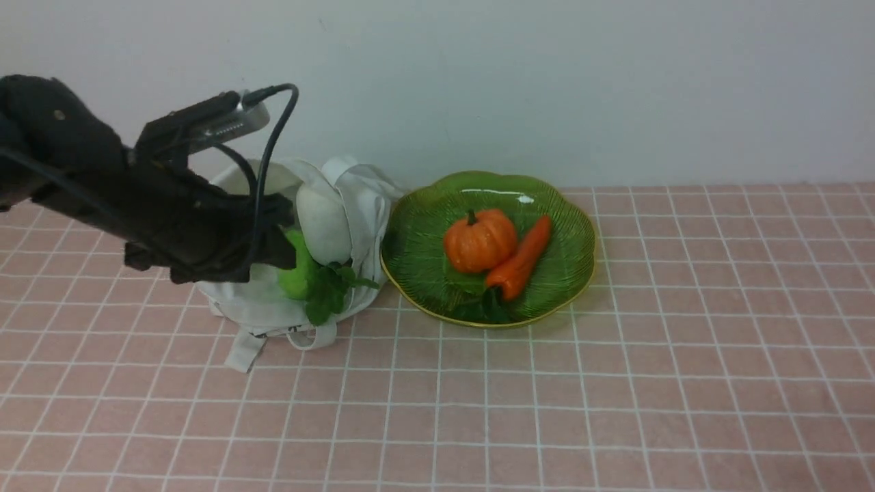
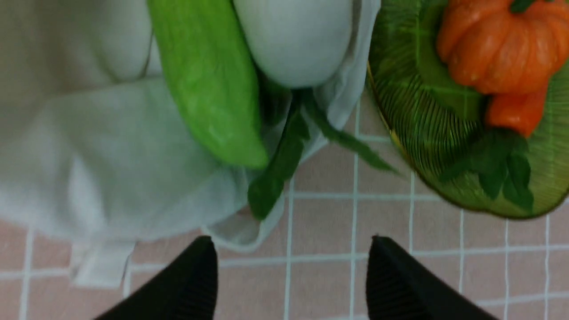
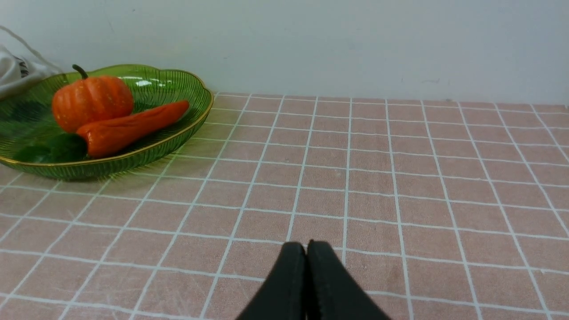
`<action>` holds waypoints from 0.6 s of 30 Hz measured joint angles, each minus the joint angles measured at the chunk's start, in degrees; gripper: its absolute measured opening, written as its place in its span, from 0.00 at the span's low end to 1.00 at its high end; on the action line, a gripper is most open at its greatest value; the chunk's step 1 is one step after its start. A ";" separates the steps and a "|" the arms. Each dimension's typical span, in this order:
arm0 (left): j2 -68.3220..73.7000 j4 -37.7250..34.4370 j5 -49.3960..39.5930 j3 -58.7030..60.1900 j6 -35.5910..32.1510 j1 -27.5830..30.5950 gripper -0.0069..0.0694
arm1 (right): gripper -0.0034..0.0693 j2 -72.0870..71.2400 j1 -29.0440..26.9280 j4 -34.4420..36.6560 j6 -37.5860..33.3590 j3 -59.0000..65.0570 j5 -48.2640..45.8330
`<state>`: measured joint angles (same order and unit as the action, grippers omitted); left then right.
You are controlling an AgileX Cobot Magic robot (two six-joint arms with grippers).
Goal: Take vegetables from bag on pink coffee tablecloth place on plate.
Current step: 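Reach the gripper into the cloth bag toward the vegetables inside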
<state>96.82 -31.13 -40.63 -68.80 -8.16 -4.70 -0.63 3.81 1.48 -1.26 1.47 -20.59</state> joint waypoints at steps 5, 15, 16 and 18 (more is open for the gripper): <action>9.66 -3.32 3.90 -6.89 -2.12 0.00 0.78 | 0.03 0.00 0.00 0.00 0.00 0.00 0.00; 18.35 -12.77 10.99 -11.02 -6.76 0.00 0.80 | 0.03 0.00 0.00 0.00 0.06 0.00 0.00; 18.64 -13.81 11.28 -11.02 -7.68 0.00 0.80 | 0.03 0.00 0.00 0.00 0.06 0.00 0.00; 19.45 -18.81 12.68 -11.16 -11.40 0.00 0.79 | 0.03 0.00 0.00 0.00 0.06 0.00 0.00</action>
<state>116.27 -49.94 -27.95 -79.96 -19.56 -4.70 -0.63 3.81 1.48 -1.20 1.47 -20.59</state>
